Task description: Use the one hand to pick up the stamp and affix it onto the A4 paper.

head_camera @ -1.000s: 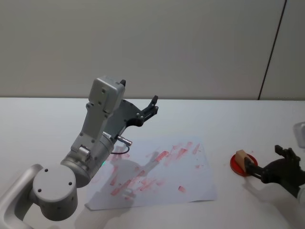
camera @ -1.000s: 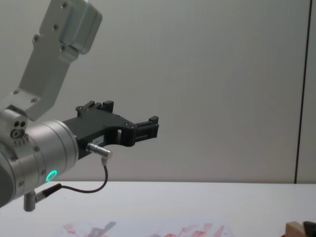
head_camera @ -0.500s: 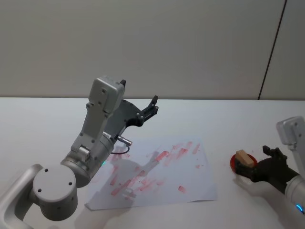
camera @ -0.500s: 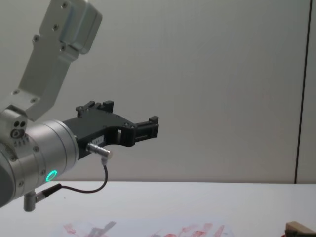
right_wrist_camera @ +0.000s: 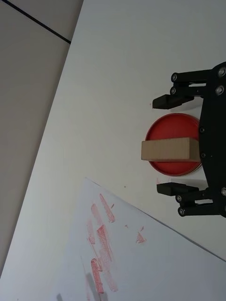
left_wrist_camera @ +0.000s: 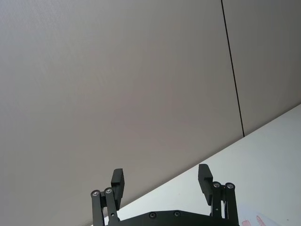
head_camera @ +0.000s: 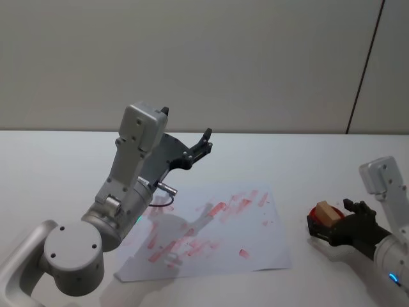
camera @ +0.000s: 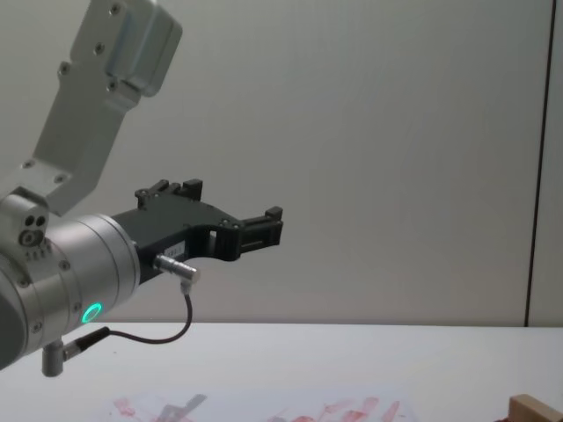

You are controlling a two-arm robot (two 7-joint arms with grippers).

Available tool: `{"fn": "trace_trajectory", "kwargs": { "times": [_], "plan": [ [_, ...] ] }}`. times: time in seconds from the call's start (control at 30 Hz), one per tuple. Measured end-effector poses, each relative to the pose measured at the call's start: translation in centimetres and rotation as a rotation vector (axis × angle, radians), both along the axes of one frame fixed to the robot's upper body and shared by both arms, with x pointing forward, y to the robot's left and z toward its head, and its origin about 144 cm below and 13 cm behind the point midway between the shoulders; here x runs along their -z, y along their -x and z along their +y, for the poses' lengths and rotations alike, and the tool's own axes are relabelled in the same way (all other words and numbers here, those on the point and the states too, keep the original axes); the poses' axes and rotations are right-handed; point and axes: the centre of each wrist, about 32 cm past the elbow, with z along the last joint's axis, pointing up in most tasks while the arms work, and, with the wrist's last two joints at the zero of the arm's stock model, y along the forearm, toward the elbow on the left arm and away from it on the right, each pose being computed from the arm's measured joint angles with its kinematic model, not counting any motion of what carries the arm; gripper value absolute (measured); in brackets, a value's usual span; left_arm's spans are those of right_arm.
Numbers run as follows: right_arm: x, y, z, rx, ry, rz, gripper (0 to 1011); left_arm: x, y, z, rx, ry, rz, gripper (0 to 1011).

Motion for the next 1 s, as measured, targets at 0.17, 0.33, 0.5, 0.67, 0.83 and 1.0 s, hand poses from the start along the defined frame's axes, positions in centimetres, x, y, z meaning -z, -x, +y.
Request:
{"fn": "trace_trajectory", "kwargs": {
  "times": [0.17, 0.33, 0.5, 0.67, 0.83, 1.0],
  "plan": [
    [0.06, -0.13, 0.09, -0.003, 0.001, 0.005, 880, 0.00, 0.00, 0.00, 0.000, 0.000, 0.000, 1002],
    [0.11, -0.23, 0.16, -0.006, 0.002, 0.009, 729, 0.00, 0.00, 0.00, 0.000, 0.000, 0.000, 1002],
    [0.13, -0.30, 0.21, -0.008, 0.002, 0.011, 589, 0.00, 0.00, 0.00, 0.000, 0.000, 0.000, 1002],
    [0.16, -0.33, 0.24, -0.009, 0.002, 0.013, 445, 0.00, 0.00, 0.00, 0.000, 0.000, 0.000, 1002],
    [0.17, -0.36, 0.26, -0.010, 0.002, 0.014, 264, 0.00, 0.00, 0.00, 0.000, 0.000, 0.000, 1002],
    [0.18, -0.38, 0.27, -0.011, 0.002, 0.014, 217, 0.00, 0.00, 0.00, 0.000, 0.000, 0.000, 1002]
  ]
}}
